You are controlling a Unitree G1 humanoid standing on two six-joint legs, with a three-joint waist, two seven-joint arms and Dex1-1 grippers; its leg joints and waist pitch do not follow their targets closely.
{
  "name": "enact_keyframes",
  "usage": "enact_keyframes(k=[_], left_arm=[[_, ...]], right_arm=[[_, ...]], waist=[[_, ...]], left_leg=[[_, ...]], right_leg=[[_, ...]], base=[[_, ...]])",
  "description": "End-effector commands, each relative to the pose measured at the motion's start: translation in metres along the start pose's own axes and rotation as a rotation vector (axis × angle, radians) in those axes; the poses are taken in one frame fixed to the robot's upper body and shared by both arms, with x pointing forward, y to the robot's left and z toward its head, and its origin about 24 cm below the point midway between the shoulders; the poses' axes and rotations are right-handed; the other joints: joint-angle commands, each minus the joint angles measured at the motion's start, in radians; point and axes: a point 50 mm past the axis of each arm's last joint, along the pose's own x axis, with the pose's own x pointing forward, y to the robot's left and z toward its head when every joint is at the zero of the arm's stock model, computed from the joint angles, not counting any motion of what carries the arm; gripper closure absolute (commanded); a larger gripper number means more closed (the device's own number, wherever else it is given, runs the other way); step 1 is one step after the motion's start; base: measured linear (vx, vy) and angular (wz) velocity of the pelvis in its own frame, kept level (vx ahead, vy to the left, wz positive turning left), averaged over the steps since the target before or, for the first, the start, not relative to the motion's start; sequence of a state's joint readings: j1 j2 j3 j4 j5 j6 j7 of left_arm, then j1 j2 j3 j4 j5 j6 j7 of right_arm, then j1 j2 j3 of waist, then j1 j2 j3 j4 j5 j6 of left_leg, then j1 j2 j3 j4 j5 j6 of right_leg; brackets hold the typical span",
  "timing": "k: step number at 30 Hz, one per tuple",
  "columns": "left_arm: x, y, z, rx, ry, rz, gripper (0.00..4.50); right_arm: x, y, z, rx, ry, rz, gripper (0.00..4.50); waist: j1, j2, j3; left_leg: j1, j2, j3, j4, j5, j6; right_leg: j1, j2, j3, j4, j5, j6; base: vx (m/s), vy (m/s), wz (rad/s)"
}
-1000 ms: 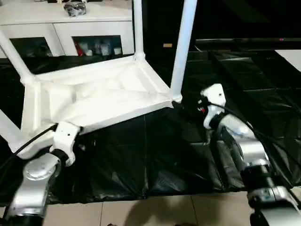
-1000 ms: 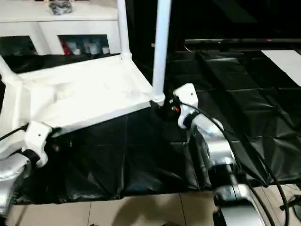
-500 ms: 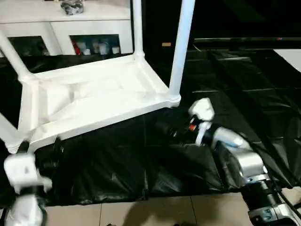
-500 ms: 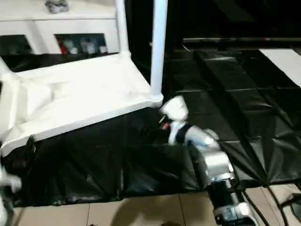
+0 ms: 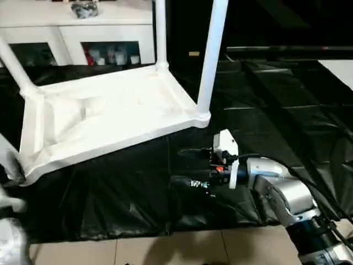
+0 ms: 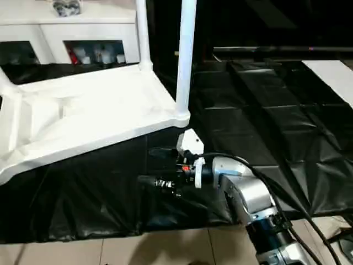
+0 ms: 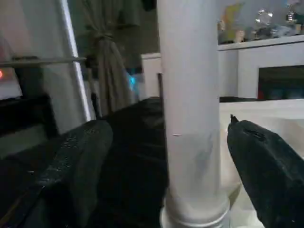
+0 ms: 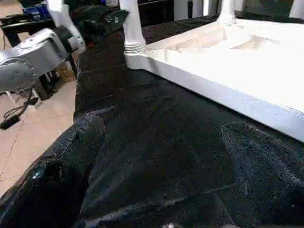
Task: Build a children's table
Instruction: Rotate table base
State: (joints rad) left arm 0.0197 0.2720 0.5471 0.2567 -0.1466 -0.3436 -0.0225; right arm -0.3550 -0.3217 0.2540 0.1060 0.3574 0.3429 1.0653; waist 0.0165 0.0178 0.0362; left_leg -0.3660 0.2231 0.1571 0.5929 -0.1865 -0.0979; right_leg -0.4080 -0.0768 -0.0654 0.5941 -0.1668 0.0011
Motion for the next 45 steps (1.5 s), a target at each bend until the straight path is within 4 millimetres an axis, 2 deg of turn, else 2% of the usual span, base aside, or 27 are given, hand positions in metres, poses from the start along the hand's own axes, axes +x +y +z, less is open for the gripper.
enact_keyframes(k=[1, 4, 5, 6, 8, 9, 10, 13, 16, 17, 20, 21, 23, 26, 29, 30, 31, 33, 36, 37, 39, 40, 41, 42, 43, 44, 45], left_arm=[[0.022, 0.001, -0.003, -0.031, 0.039, -0.093, 0.11], [0.034, -0.001, -0.003, -0.042, 0.054, -0.154, 0.11], [0.043, -0.008, -0.003, -0.105, 0.069, -0.269, 0.11], [0.046, -0.012, -0.003, -0.135, 0.072, -0.337, 0.11], [0.047, -0.013, -0.002, -0.144, 0.072, -0.356, 0.11], [0.048, -0.019, -0.001, -0.174, 0.076, -0.466, 0.11], [0.049, -0.024, 0.0, -0.204, 0.086, -0.578, 0.11], [0.046, -0.033, -0.004, -0.278, 0.18, -0.785, 0.11], [0.041, -0.041, -0.001, -0.352, 0.233, -0.971, 0.11], [0.039, -0.043, 0.0, -0.379, 0.251, -1.036, 0.11], [0.034, -0.052, 0.006, -0.423, 0.289, -1.178, 0.11], [0.029, -0.06, 0.011, -0.444, 0.297, -1.264, 0.11], [0.024, -0.07, 0.018, -0.47, 0.292, -1.361, 0.11], [0.02, -0.082, 0.026, -0.493, 0.278, -1.444, 0.11], [0.009, -0.105, 0.043, -0.536, 0.28, -1.6, 0.11], [0.006, -0.111, 0.046, -0.544, 0.284, -1.64, 0.11], [-0.001, -0.126, 0.053, -0.559, 0.284, -1.714, 0.11], [-0.01, -0.137, 0.06, -0.576, 0.294, -1.783, 0.11], [-0.021, -0.146, 0.067, -0.604, 0.315, -1.865, 0.11], [-0.026, -0.151, 0.069, -0.605, 0.322, -1.903, 0.11], [-0.034, -0.157, 0.073, -0.615, 0.33, -1.953, 0.11], [-0.035, -0.157, 0.073, -0.615, 0.331, -1.954, 0.11], [-0.039, -0.161, 0.078, -0.636, 0.326, -1.979, 0.11], [-0.039, -0.161, 0.078, -0.636, 0.326, -1.979, 0.11], [-0.043, -0.164, 0.081, -0.65, 0.324, -2.001, 0.11], [-0.045, -0.165, 0.083, -0.655, 0.327, -2.012, 0.11], [-0.048, -0.168, 0.087, -0.663, 0.326, -2.031, 0.11]], right_arm=[[-0.001, -0.006, 0.002, -0.017, -0.001, -0.035, 0.0], [0.0, -0.006, 0.002, -0.015, 0.0, -0.04, 0.0], [0.0, -0.005, 0.001, -0.007, -0.001, -0.034, 0.0], [0.0, -0.005, 0.001, -0.003, -0.004, -0.031, 0.0], [0.0, -0.004, 0.001, -0.002, -0.004, -0.03, 0.0], [0.0, -0.004, 0.001, 0.0, -0.004, -0.031, 0.0], [0.0, -0.005, 0.0, 0.002, -0.003, -0.033, 0.0], [-0.003, -0.007, -0.002, 0.0, 0.007, -0.049, 0.0], [-0.007, -0.013, -0.004, -0.009, 0.028, -0.094, 0.0], [-0.009, -0.015, -0.005, -0.012, 0.039, -0.118, 0.0], [-0.015, -0.028, -0.01, -0.013, 0.083, -0.231, 0.0], [-0.02, -0.038, -0.014, -0.016, 0.116, -0.328, 0.0], [-0.027, -0.05, -0.017, -0.021, 0.153, -0.442, 0.0], [-0.033, -0.062, -0.019, -0.043, 0.188, -0.569, 0.0], [-0.036, -0.074, -0.02, -0.066, 0.214, -0.671, 0.0], [-0.035, -0.076, -0.02, -0.066, 0.213, -0.688, 0.0], [-0.03, -0.08, -0.02, -0.071, 0.217, -0.708, 0.0], [-0.025, -0.082, -0.022, -0.08, 0.23, -0.712, 0.0], [-0.017, -0.083, -0.025, -0.091, 0.251, -0.71, 0.0], [-0.012, -0.084, -0.027, -0.091, 0.261, -0.707, 0.0], [-0.005, -0.085, -0.031, -0.097, 0.277, -0.705, 0.0], [-0.005, -0.085, -0.031, -0.097, 0.277, -0.705, 0.0], [0.001, -0.085, -0.032, -0.092, 0.28, -0.697, 0.0], [0.001, -0.085, -0.032, -0.092, 0.28, -0.697, 0.0], [0.006, -0.083, -0.033, -0.084, 0.272, -0.678, 0.0], [0.009, -0.083, -0.033, -0.082, 0.266, -0.668, 0.0], [0.013, -0.082, -0.033, -0.074, 0.256, -0.646, 0.0]], waist=[[0.006, 0.02, -0.054], [0.017, 0.019, -0.054], [0.016, 0.018, -0.055], [0.022, 0.021, -0.056], [0.02, 0.021, -0.057], [0.022, 0.02, -0.057], [0.024, 0.024, -0.057], [0.039, 0.028, -0.053], [0.045, 0.028, -0.049], [0.043, 0.022, -0.046], [0.041, 0.022, -0.046], [0.037, 0.01, -0.047], [0.033, 0.014, -0.046], [0.03, 0.01, -0.047], [0.028, 0.008, -0.048], [0.027, 0.007, -0.048], [0.025, 0.006, -0.049], [0.022, 0.003, -0.049], [0.016, 0.003, -0.05], [0.009, -0.002, -0.05], [0.003, -0.006, -0.053], [0.002, -0.005, -0.053], [-0.002, -0.008, -0.052], [-0.005, -0.005, -0.054], [-0.009, -0.012, -0.053], [-0.009, -0.009, -0.053], [-0.013, -0.011, -0.052]], left_leg=[[0.011, -0.006, 0.008, -0.073, -0.322, 0.03], [0.017, -0.004, 0.007, -0.077, -0.341, 0.009], [0.015, -0.003, 0.005, -0.078, -0.334, 0.006], [0.019, -0.005, 0.009, -0.077, -0.329, 0.002], [0.014, 0.0, 0.007, -0.078, -0.313, -0.006], [0.014, -0.002, 0.009, -0.077, -0.3, -0.004], [0.017, -0.001, 0.012, -0.077, -0.302, -0.001], [0.022, 0.002, 0.016, -0.08, -0.327, -0.01], [0.025, 0.003, 0.017, -0.083, -0.365, -0.025], [0.024, 0.003, 0.016, -0.086, -0.37, -0.027], [0.024, 0.001, 0.014, -0.087, -0.381, -0.035], [0.022, 0.002, 0.014, -0.087, -0.363, -0.034], [0.025, 0.001, 0.017, -0.086, -0.352, -0.037], [0.026, -0.001, 0.021, -0.083, -0.332, -0.037], [0.025, -0.002, 0.024, -0.08, -0.312, -0.03], [0.024, -0.002, 0.023, -0.081, -0.305, -0.03], [0.023, -0.002, 0.025, -0.079, -0.284, -0.025], [0.021, -0.003, 0.026, -0.078, -0.282, -0.025], [0.018, -0.005, 0.027, -0.076, -0.269, -0.018], [0.015, -0.007, 0.027, -0.075, -0.255, -0.014], [0.011, -0.008, 0.027, -0.073, -0.243, -0.013], [0.012, -0.008, 0.028, -0.072, -0.239, -0.011], [0.01, -0.008, 0.029, -0.072, -0.226, -0.005], [0.011, -0.007, 0.028, -0.071, -0.222, -0.003], [0.011, -0.006, 0.03, -0.07, -0.221, 0.001], [0.01, -0.006, 0.028, -0.07, -0.221, 0.002], [0.01, -0.006, 0.029, -0.07, -0.221, 0.005]], right_leg=[[0.033, -0.027, 0.031, -0.071, -0.252, -0.153], [0.036, -0.031, 0.031, -0.068, -0.251, -0.157], [0.04, -0.033, 0.031, -0.066, -0.241, -0.161], [0.036, -0.034, 0.034, -0.066, -0.245, -0.165], [0.042, -0.036, 0.034, -0.059, -0.198, -0.186], [0.044, -0.038, 0.034, -0.059, -0.179, -0.196], [0.04, -0.037, 0.035, -0.059, -0.179, -0.203], [0.037, -0.038, 0.036, -0.058, -0.22, -0.21], [0.035, -0.04, 0.037, -0.061, -0.266, -0.208], [0.036, -0.04, 0.037, -0.063, -0.279, -0.205], [0.039, -0.043, 0.038, -0.065, -0.322, -0.192], [0.041, -0.045, 0.04, -0.062, -0.32, -0.194], [0.036, -0.043, 0.041, -0.065, -0.327, -0.2], [0.037, -0.042, 0.042, -0.063, -0.326, -0.199], [0.039, -0.038, 0.042, -0.061, -0.298, -0.204], [0.041, -0.038, 0.042, -0.059, -0.291, -0.206], [0.042, -0.036, 0.042, -0.056, -0.268, -0.214], [0.043, -0.037, 0.042, -0.055, -0.267, -0.221], [0.046, -0.034, 0.042, -0.054, -0.254, -0.216], [0.05, -0.032, 0.041, -0.054, -0.245, -0.217], [0.052, -0.034, 0.041, -0.052, -0.248, -0.223], [0.051, -0.034, 0.042, -0.051, -0.244, -0.224], [0.051, -0.032, 0.042, -0.051, -0.228, -0.225], [0.05, -0.033, 0.042, -0.048, -0.217, -0.231], [0.051, -0.031, 0.042, -0.047, -0.207, -0.233], [0.051, -0.031, 0.042, -0.045, -0.206, -0.236], [0.05, -0.031, 0.041, -0.046, -0.204, -0.24]], base=[[0.0, 0.0, 0.0], [0.0, 0.0, 0.0], [0.0, 0.0, 0.0], [0.0, 0.0, 0.0], [0.0, 0.0, 0.0], [0.0, 0.0, 0.0], [0.0, 0.0, 0.0], [0.0, 0.0, 0.0], [0.0, 0.0, 0.0], [0.0, 0.0, 0.0], [0.0, 0.0, 0.0], [0.0, 0.0, 0.0], [0.0, 0.0, 0.0], [0.0, 0.0, 0.0], [0.0, 0.0, 0.0], [0.0, 0.0, 0.0], [0.0, 0.0, 0.0], [0.0, 0.0, 0.0], [0.0, 0.0, 0.0], [0.0, 0.0, 0.0], [0.0, 0.0, 0.0], [0.0, 0.0, 0.0], [0.0, 0.0, 0.0], [0.0, 0.0, 0.0], [0.0, 0.0, 0.0], [0.0, 0.0, 0.0], [0.0, 0.0, 0.0]])
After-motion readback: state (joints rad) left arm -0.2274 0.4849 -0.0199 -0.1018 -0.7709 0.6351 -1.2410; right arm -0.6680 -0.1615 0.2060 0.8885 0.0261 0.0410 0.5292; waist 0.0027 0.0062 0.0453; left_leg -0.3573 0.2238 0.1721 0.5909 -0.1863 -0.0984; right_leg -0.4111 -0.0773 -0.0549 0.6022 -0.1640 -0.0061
